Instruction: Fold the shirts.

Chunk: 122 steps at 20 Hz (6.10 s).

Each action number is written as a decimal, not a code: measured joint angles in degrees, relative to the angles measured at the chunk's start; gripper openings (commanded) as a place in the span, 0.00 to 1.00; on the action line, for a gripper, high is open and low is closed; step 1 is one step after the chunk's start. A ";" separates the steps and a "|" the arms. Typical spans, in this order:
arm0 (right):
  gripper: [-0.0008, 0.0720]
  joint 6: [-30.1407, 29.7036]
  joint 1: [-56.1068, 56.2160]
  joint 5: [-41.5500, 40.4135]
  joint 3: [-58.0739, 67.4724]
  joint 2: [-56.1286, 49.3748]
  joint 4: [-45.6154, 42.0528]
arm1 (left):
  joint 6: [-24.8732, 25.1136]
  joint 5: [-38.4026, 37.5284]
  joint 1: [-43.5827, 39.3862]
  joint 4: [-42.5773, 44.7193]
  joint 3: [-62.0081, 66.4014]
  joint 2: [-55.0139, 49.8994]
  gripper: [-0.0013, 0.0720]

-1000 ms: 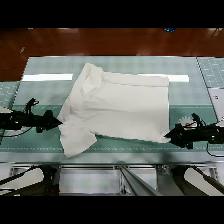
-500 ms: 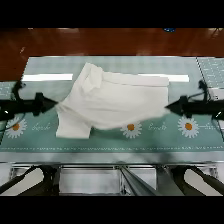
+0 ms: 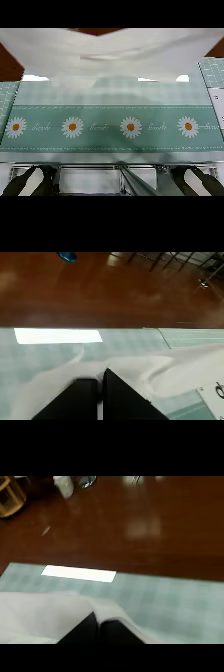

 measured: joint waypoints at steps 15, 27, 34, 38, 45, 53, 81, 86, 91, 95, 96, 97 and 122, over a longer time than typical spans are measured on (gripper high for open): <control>0.04 10.23 1.40 12.66 8.33 19.80 -24.48 | -15.74 -6.88 -32.87 58.53 17.40 17.73 0.05; 0.04 9.01 1.44 11.28 -17.73 13.90 -23.91 | -24.30 -9.70 -38.58 67.84 6.19 3.52 0.05; 0.04 -0.48 1.46 -9.38 -30.49 -12.33 -11.89 | -29.40 8.98 -34.82 66.01 1.99 -22.69 0.06; 0.04 -3.48 2.91 -14.64 -22.62 -31.12 -5.03 | -32.28 19.10 -29.53 57.51 3.41 -36.06 0.06; 0.04 0.33 6.67 -16.48 -7.50 -51.04 -2.10 | -29.55 21.79 -24.20 37.07 6.80 -50.90 0.06; 0.04 -1.16 4.68 -4.52 -5.14 -51.71 -5.35 | -22.12 11.56 -18.60 30.71 7.28 -53.20 0.06; 0.57 4.81 2.97 8.76 -18.08 -41.33 -24.83 | -11.74 -15.93 -11.78 33.92 -7.21 -44.74 0.71; 0.57 0.35 1.44 -0.85 -40.89 -26.34 -16.90 | -9.55 -8.98 -0.90 33.68 -34.67 -27.76 0.71; 0.57 -5.33 1.14 -7.65 -60.04 -14.43 -6.21 | -7.21 -0.50 6.23 24.28 -56.13 -17.38 0.71; 0.57 -6.71 1.05 -8.48 -65.48 -8.55 -2.69 | -6.08 3.28 4.15 18.53 -63.52 -15.37 0.71; 0.57 -6.80 1.05 -8.46 -66.01 -7.52 -2.19 | -6.01 4.20 2.54 17.55 -64.41 -15.19 0.71; 0.57 -6.86 1.05 -8.35 -66.40 -6.62 -1.36 | -5.86 5.27 0.63 16.70 -65.00 -15.12 0.71; 0.57 -0.96 -13.66 -5.33 -75.25 -10.40 -11.67 | -0.31 10.14 -9.20 14.51 -66.49 -15.78 0.06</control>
